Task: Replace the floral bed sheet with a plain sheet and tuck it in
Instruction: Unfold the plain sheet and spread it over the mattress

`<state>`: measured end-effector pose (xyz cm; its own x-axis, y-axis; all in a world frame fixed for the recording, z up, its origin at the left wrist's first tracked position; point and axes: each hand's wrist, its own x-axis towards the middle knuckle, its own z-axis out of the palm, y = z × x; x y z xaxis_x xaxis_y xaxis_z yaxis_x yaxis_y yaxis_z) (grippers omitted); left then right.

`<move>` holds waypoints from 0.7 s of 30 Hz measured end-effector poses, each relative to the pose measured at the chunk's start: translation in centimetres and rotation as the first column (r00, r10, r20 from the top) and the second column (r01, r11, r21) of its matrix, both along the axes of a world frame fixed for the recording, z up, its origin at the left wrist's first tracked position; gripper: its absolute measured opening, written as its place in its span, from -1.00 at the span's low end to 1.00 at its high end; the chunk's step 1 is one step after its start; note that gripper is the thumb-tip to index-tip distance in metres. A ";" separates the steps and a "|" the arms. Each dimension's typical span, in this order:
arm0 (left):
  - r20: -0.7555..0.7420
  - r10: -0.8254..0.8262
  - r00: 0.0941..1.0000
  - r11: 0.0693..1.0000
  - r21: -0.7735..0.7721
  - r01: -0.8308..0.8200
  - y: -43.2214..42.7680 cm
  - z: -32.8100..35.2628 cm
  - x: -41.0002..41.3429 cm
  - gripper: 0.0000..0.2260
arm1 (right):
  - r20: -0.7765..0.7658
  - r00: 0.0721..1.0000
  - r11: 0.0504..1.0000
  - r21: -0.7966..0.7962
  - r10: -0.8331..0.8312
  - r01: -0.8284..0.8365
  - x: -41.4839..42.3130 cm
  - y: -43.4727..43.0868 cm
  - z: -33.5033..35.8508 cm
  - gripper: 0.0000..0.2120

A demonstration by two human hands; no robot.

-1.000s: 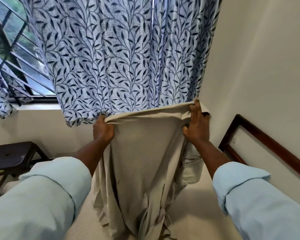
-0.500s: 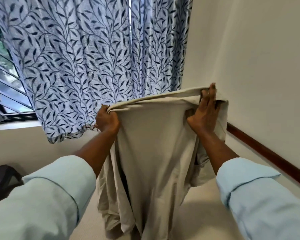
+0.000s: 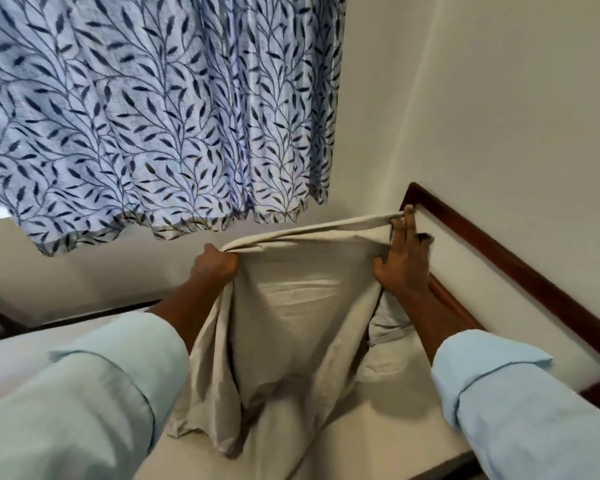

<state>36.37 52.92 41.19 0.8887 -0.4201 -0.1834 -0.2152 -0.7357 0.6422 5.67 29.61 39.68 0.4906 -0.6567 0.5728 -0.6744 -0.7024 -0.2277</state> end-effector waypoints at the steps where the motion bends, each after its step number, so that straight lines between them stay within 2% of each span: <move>1: -0.107 0.060 0.992 0.997 -0.043 -0.065 -2.4 -1.0 -0.7 -0.53 | -0.010 1.000 0.999 0.050 0.018 -0.018 -0.8 -2.2 -1.2 -0.16; 3: -0.220 0.131 0.967 0.979 -0.127 -0.162 -6.8 -2.3 -1.8 -0.49 | -0.038 0.997 0.990 0.129 0.064 -0.059 -1.8 -6.7 -2.7 -0.16; 8: -0.033 0.168 0.985 0.910 -0.378 -0.168 -16.4 -1.3 -2.2 -0.70 | -0.121 0.972 0.960 0.222 0.200 -0.170 -1.6 -19.2 -1.0 -0.22; 10: 0.001 0.130 0.992 0.872 -0.476 -0.114 -19.9 -0.7 -1.8 -0.66 | -0.130 0.968 0.955 0.237 0.215 -0.181 -0.3 -23.5 1.0 -0.19; 11: -0.004 0.097 0.995 0.860 -0.502 -0.086 -21.9 -0.6 -1.9 -0.56 | -0.134 0.968 0.954 0.242 0.212 -0.176 0.5 -25.4 1.7 -0.17; 14: -0.012 -0.018 1.000 0.883 -0.470 0.010 -25.6 -2.6 -3.2 -0.22 | -0.109 0.962 0.923 0.327 0.250 -0.202 2.6 -27.8 0.4 -0.16; 16: -0.044 -0.102 0.994 0.924 -0.373 0.078 -27.0 -5.9 -4.5 -0.07 | -0.059 0.960 0.866 0.450 0.274 -0.219 3.3 -28.0 -3.1 -0.16; 18: -0.137 -0.160 0.978 0.966 -0.226 0.126 -27.0 -10.2 -5.6 -0.09 | -0.059 0.961 0.795 0.576 0.272 -0.189 3.1 -27.7 -7.6 -0.15; 21: -0.298 -0.215 0.930 0.976 -0.087 0.198 -25.0 -17.2 -7.3 -0.17 | -0.142 0.945 0.664 0.741 0.294 -0.096 1.3 -25.6 -14.7 -0.17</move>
<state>29.12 27.87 23.98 0.6863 -0.6056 -0.4027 -0.1470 -0.6578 0.7387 6.94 3.98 25.01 0.7052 -0.6856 -0.1806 -0.6414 -0.5084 -0.5746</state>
